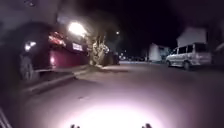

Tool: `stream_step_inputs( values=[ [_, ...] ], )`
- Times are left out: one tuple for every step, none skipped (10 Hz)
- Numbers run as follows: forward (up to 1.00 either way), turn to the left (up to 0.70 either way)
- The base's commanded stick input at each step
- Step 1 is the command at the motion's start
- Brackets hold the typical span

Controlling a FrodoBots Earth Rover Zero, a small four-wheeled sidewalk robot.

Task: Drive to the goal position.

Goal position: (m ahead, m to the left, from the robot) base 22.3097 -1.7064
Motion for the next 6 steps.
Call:
stream_step_inputs(
  values=[
    [0.85, 0.0],
    [0.85, 0.0],
    [0.85, -0.05],
    [0.85, -0.16],
    [0.85, -0.26],
    [0.85, -0.31]
  ],
)
